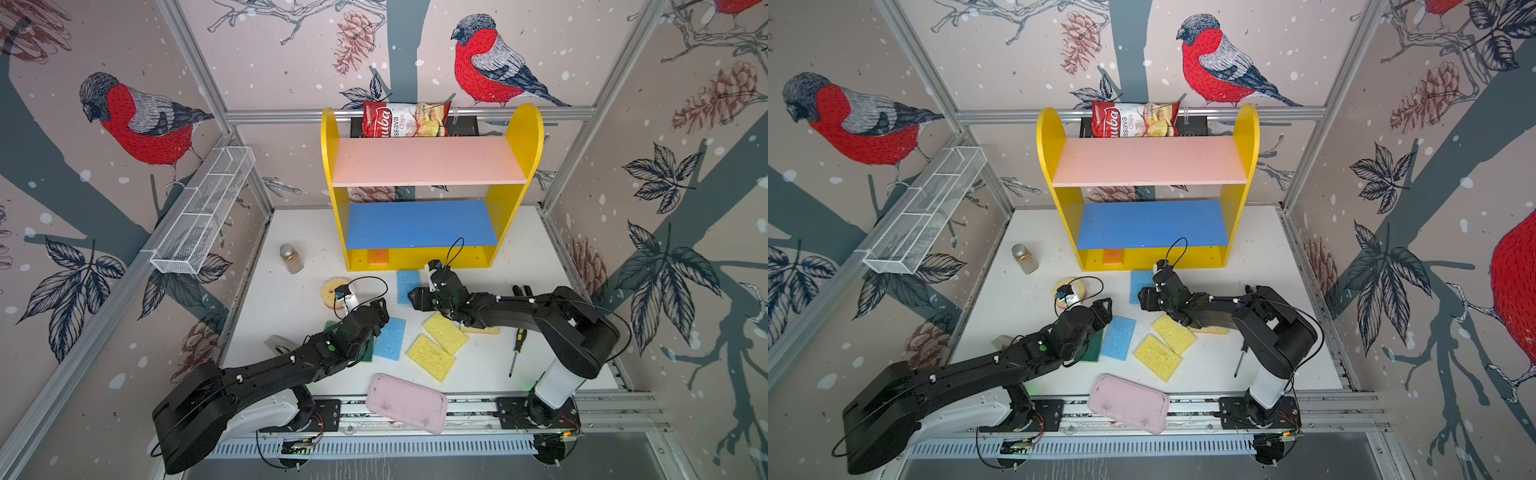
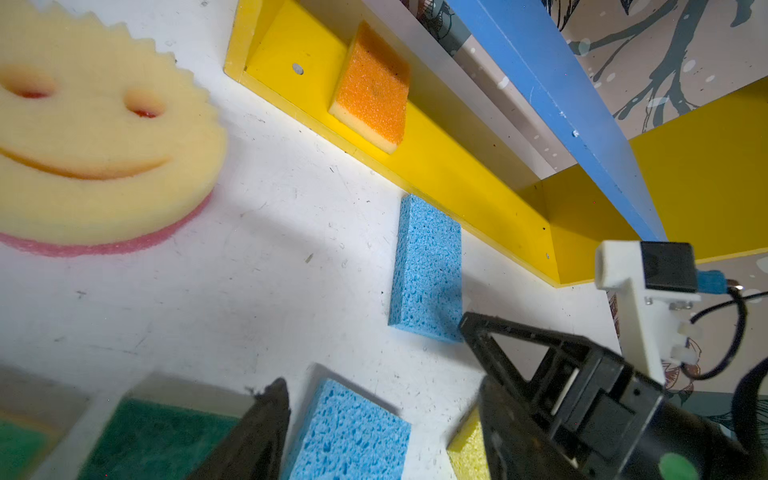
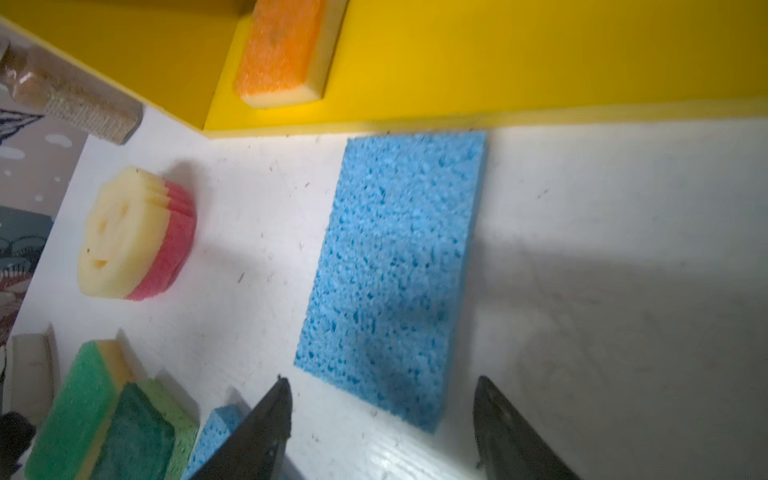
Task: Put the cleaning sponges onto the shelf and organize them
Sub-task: 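Grasp the blue sponge with the right gripper and lift it upright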
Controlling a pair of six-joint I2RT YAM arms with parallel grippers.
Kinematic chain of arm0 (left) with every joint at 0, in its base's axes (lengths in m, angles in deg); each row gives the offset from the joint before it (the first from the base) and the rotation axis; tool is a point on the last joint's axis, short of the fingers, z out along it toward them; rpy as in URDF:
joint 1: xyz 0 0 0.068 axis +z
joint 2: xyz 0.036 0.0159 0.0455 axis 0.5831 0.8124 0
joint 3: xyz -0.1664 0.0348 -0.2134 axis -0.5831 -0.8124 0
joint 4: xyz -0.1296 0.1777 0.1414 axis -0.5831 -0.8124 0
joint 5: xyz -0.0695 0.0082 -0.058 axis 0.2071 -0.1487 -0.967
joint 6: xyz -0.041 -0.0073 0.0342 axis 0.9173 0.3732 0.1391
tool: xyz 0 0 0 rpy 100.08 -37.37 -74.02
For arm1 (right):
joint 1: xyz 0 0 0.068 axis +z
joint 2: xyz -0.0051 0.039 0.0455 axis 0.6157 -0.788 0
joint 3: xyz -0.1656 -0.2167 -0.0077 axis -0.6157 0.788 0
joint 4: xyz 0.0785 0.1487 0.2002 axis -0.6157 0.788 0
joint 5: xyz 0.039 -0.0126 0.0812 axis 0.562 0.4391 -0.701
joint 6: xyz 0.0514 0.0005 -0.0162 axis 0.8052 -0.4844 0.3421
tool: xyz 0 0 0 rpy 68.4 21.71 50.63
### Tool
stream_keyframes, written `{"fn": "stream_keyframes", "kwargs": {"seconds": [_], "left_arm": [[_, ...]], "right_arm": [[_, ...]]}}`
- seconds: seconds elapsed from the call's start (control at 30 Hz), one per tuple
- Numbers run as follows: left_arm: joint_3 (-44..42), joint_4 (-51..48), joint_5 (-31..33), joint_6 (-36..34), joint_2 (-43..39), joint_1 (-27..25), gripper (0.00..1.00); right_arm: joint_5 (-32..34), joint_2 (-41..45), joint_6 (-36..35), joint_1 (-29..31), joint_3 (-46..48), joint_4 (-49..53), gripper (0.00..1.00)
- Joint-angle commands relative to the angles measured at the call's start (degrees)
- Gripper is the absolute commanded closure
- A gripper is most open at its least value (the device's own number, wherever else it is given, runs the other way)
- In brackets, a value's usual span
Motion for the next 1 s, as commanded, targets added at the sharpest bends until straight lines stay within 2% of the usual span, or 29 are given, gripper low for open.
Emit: {"fn": "stream_keyframes", "kwargs": {"seconds": [0.0,0.13,0.27,0.33,0.4,0.47,0.57,0.63,0.97], "left_arm": [[-0.37,0.65,0.48,0.29,0.14,-0.08,0.29],[-0.30,1.46,0.02,-0.13,0.76,-0.08,0.29],[-0.12,1.29,-0.14,0.00,1.14,-0.08,0.29],[-0.20,1.25,-0.11,-0.06,1.12,-0.08,0.29],[-0.33,0.72,0.40,-0.14,0.84,-0.08,0.29],[-0.55,0.09,0.64,0.30,0.21,-0.08,0.28],[-0.88,-0.78,1.32,0.02,-1.11,-0.08,0.28],[-1.21,-2.03,2.23,0.25,-2.09,-0.06,0.28],[-5.82,-6.30,4.76,2.84,-10.88,-0.08,0.28]], "right_arm": [[1.56,-0.27,1.58,-1.44,-1.20,1.74,0.31],[1.26,-2.62,1.45,-0.90,-2.60,1.31,0.34],[0.78,-6.24,1.99,0.18,-3.72,0.80,0.41],[0.70,-7.77,2.04,0.45,-3.69,0.03,0.50],[0.93,-9.19,2.13,0.38,-3.93,-0.48,0.68],[0.84,-9.66,1.93,0.24,-3.86,-0.88,0.79],[1.85,-9.43,0.20,0.20,-3.90,-1.58,0.93],[3.17,-8.86,-1.11,0.20,-3.69,-2.28,0.98],[8.79,-0.63,-5.28,0.55,2.24,-10.39,1.00]]}}
